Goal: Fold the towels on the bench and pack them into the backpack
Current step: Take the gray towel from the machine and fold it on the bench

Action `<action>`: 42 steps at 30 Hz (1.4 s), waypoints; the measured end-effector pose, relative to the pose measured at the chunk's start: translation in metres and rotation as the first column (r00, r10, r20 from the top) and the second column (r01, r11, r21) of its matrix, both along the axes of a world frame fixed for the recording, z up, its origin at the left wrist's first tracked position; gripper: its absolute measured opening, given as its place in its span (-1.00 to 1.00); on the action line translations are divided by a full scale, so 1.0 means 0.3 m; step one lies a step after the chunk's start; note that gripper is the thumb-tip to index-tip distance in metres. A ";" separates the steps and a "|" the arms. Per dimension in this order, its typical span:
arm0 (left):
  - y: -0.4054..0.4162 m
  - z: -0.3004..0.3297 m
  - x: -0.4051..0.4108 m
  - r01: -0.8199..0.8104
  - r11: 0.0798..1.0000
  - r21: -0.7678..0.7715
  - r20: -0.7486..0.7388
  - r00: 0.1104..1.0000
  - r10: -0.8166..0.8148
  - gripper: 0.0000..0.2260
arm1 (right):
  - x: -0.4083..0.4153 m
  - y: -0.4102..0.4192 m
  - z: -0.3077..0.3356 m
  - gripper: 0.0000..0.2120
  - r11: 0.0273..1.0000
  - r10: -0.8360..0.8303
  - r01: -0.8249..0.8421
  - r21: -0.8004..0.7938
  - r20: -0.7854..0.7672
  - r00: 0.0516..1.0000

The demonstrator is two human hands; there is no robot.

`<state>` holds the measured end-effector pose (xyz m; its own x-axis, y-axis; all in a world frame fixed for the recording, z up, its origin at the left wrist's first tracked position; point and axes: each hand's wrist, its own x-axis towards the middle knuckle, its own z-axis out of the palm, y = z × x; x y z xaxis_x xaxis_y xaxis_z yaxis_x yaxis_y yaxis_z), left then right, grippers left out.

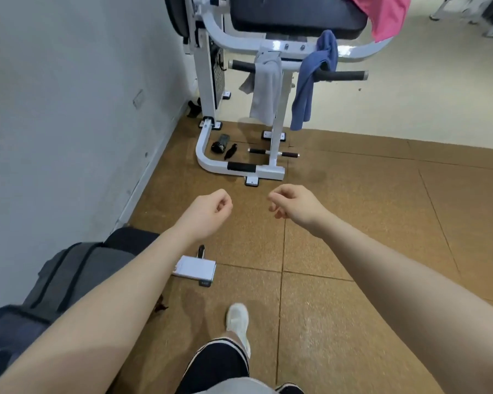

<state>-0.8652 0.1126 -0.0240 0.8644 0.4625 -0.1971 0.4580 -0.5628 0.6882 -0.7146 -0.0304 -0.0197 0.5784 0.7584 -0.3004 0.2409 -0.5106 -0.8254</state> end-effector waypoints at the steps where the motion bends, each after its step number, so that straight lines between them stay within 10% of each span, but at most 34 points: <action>1: 0.045 -0.002 0.065 0.006 1.000 -0.007 0.004 1.000 -0.006 -0.86 | 0.059 0.040 -0.005 -0.81 1.000 0.008 -0.008 -0.015 0.003 1.000; 22: 1.037 -0.003 1.236 0.010 1.000 -0.019 0.030 1.000 -0.009 -0.90 | 1.268 1.002 -0.029 -0.87 0.987 -0.048 0.070 -0.143 0.155 0.987; 37: 1.397 -0.003 1.901 -0.164 0.985 0.044 0.064 0.985 0.161 -0.84 | 1.962 1.598 -0.208 -0.44 0.909 0.081 0.035 -0.415 0.260 0.962; 42: 1.415 -0.036 1.940 -0.147 0.988 0.039 0.080 0.986 0.144 -0.87 | 2.026 1.619 -0.284 -0.64 0.907 0.105 0.035 -0.420 0.306 0.946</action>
